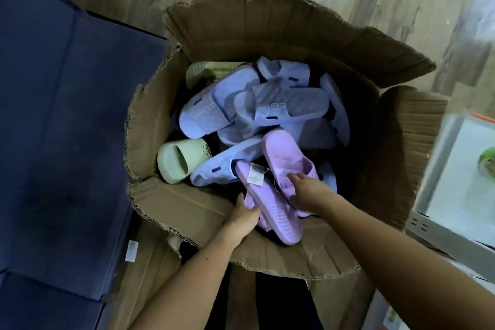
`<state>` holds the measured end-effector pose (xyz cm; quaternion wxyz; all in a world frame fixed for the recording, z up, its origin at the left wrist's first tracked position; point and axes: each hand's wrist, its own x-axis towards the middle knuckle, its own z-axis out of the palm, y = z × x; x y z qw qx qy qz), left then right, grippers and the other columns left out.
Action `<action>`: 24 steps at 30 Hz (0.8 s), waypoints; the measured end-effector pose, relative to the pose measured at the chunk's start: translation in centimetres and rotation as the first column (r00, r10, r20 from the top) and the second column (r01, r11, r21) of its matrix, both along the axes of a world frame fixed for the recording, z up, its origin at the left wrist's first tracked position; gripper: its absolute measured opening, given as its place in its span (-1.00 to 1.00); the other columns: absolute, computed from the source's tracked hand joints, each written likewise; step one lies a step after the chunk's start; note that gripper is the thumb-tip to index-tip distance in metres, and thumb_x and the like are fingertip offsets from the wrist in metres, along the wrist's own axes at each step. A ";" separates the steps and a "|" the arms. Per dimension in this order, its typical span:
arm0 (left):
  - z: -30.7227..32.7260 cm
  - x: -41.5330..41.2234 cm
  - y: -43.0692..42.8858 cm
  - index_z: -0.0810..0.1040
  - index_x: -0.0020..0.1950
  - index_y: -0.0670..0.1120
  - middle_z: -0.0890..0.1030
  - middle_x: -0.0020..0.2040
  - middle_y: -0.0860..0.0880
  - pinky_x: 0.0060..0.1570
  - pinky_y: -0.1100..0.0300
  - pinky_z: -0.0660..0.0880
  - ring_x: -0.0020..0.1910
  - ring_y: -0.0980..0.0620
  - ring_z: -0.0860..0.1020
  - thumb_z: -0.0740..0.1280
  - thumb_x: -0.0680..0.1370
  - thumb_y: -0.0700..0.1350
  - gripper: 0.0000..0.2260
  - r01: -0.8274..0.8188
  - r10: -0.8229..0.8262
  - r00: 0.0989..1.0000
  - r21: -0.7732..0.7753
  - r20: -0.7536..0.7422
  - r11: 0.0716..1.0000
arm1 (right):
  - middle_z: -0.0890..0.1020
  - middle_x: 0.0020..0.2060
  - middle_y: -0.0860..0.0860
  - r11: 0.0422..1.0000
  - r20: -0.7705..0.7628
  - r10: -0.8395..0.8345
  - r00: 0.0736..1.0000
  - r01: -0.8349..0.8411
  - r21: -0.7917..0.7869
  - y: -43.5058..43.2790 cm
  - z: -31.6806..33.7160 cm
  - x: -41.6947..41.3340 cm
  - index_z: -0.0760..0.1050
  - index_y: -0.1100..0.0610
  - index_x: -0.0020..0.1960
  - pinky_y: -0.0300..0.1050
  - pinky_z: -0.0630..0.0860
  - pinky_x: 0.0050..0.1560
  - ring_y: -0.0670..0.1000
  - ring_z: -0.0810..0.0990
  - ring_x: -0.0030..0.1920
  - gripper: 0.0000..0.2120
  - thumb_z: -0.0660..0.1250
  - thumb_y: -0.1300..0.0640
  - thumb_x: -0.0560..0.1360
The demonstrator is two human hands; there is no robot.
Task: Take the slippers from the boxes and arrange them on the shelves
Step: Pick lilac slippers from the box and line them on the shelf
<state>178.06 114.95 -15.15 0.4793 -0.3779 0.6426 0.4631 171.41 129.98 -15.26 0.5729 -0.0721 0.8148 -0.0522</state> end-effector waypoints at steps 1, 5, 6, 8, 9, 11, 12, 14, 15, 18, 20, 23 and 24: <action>-0.3 0.0 0.0 0.33 0.21 -0.02 0.54 0.13 -0.01 -0.14 0.33 0.39 -0.05 0.08 0.48 0.15 0.56 -0.20 -0.76 -0.021 0.021 1.000 0.003 -0.014 1.000 | 0.17 0.47 0.09 1.000 0.015 0.023 1.000 -0.023 0.011 0.0 -0.2 0.2 0.09 0.14 0.49 0.02 0.31 0.31 0.15 0.28 0.42 -0.47 0.15 0.11 0.56; -1.3 -0.2 -1.1 0.45 0.00 -0.05 0.58 -0.01 -0.06 -0.18 0.23 0.37 -0.06 0.02 0.49 0.18 0.54 -0.19 -0.90 0.070 -0.073 0.997 -0.071 -0.032 0.995 | 0.29 0.37 0.14 0.992 -0.052 0.111 0.993 -0.107 0.067 0.2 -0.7 0.8 0.27 0.18 0.39 0.01 0.35 0.26 0.17 0.34 0.35 -0.58 0.15 0.11 0.56; -1.4 -0.3 -1.5 0.46 0.01 -0.06 0.58 -0.02 -0.07 -0.18 0.23 0.37 -0.07 0.01 0.49 0.20 0.53 -0.19 -0.90 0.081 -0.086 0.995 -0.097 -0.043 0.992 | 0.32 0.34 0.14 0.988 -0.080 0.137 0.987 -0.130 0.083 0.1 -0.7 0.9 0.33 0.18 0.36 0.00 0.36 0.26 0.16 0.33 0.34 -0.62 0.14 0.12 0.56; -1.0 -0.6 -1.8 0.45 0.00 -0.08 0.58 -0.04 -0.05 -0.18 0.22 0.40 -0.06 0.00 0.52 0.23 0.52 -0.20 -0.92 0.075 -0.084 0.994 -0.111 -0.077 0.991 | 0.37 0.31 0.11 0.980 -0.128 0.189 0.974 -0.178 0.094 0.0 -0.5 0.9 0.42 0.14 0.31 -0.01 0.35 0.26 0.13 0.31 0.35 -0.66 0.12 0.12 0.57; -0.8 -0.8 -1.9 0.46 0.00 -0.09 0.59 -0.02 -0.06 -0.12 0.19 0.44 -0.03 -0.01 0.54 0.25 0.52 -0.19 -0.92 0.084 -0.096 0.990 -0.112 -0.106 0.990 | 0.39 0.30 0.10 0.978 -0.154 0.200 0.968 -0.188 0.089 0.0 -0.3 0.8 0.44 0.13 0.30 -0.02 0.35 0.25 0.12 0.30 0.36 -0.67 0.12 0.11 0.58; -0.4 -1.2 -1.9 0.49 0.05 -0.12 0.61 0.04 -0.08 0.01 0.17 0.46 0.05 -0.06 0.57 0.28 0.50 -0.17 -0.86 0.130 -0.153 0.974 -0.138 -0.167 0.982 | 0.42 0.28 0.08 0.976 -0.209 0.215 0.954 -0.202 0.083 -0.2 0.5 0.3 0.45 0.10 0.29 -0.01 0.33 0.25 0.12 0.23 0.41 -0.66 0.12 0.05 0.58; -0.1 -1.5 -1.9 0.50 0.09 -0.14 0.61 0.07 -0.09 0.01 0.19 0.44 0.08 -0.07 0.56 0.27 0.51 -0.16 -0.82 0.151 -0.182 0.964 -0.165 -0.193 0.975 | 0.44 0.27 0.06 0.970 -0.234 0.241 0.942 -0.227 0.084 -0.2 1.0 0.0 0.45 0.08 0.29 -0.01 0.31 0.25 0.11 0.20 0.42 -0.66 0.13 0.02 0.57; 0.6 -1.7 -1.8 0.50 0.14 -0.17 0.59 0.11 -0.11 -0.04 0.23 0.38 0.11 -0.10 0.53 0.25 0.52 -0.15 -0.77 0.171 -0.227 0.944 -0.235 -0.239 0.957 | 0.50 0.22 0.04 0.953 -0.284 0.303 0.910 -0.295 0.074 -0.6 2.0 -0.6 0.46 0.07 0.28 -0.04 0.28 0.24 0.09 0.22 0.39 -0.64 0.16 -0.03 0.54; 1.0 -1.6 -1.9 0.51 0.15 -0.18 0.59 0.12 -0.13 -0.03 0.21 0.38 0.12 -0.12 0.52 0.24 0.52 -0.14 -0.76 0.161 -0.235 0.934 -0.271 -0.270 0.949 | 0.52 0.18 0.03 0.948 -0.313 0.316 0.896 -0.313 0.062 -1.0 2.5 -0.8 0.47 0.06 0.26 -0.05 0.27 0.22 0.08 0.25 0.35 -0.63 0.18 -0.06 0.52; 2.3 -1.3 -2.4 0.50 0.22 -0.19 0.54 0.17 -0.19 0.10 0.14 0.38 0.17 -0.15 0.48 0.25 0.52 -0.15 -0.71 0.116 -0.230 0.904 -0.311 -0.362 0.943 | 0.58 0.02 0.03 0.955 -0.386 0.273 0.881 -0.297 -0.002 -2.2 4.7 -1.4 0.52 0.08 0.11 -0.05 0.30 0.13 0.08 0.35 0.24 -0.67 0.24 -0.09 0.46; 3.8 -1.0 -2.7 0.47 0.26 -0.21 0.51 0.19 -0.20 0.14 0.18 0.33 0.19 -0.15 0.47 0.28 0.52 -0.18 -0.68 0.067 -0.203 0.871 -0.301 -0.447 0.951 | 0.53 -0.13 0.06 0.975 -0.406 0.168 0.898 -0.212 -0.066 -3.1 6.5 -1.7 0.49 0.11 0.05 -0.07 0.33 0.02 0.12 0.43 0.14 -0.70 0.28 -0.06 0.43; 7.0 -0.8 -3.3 0.49 0.26 -0.24 0.52 0.16 -0.23 0.07 0.32 0.29 0.16 -0.13 0.50 0.33 0.50 -0.26 -0.68 -0.013 -0.158 0.774 -0.265 -0.613 0.964 | 0.60 -0.12 0.16 0.979 -0.408 0.011 0.913 -0.092 -0.180 -4.7 9.2 -2.0 0.32 0.12 0.18 -0.08 0.31 -0.19 0.21 0.54 -0.01 -0.61 0.31 0.03 0.41; 7.9 -0.7 -3.8 0.50 0.25 -0.24 0.52 0.15 -0.24 0.07 0.31 0.30 0.15 -0.13 0.51 0.33 0.49 -0.28 -0.68 -0.017 -0.162 0.741 -0.260 -0.651 0.965 | 0.62 -0.13 0.17 0.972 -0.405 -0.015 0.914 -0.082 -0.222 -5.4 10.1 -2.1 0.27 0.11 0.22 -0.08 0.31 -0.23 0.22 0.56 -0.04 -0.56 0.31 0.06 0.40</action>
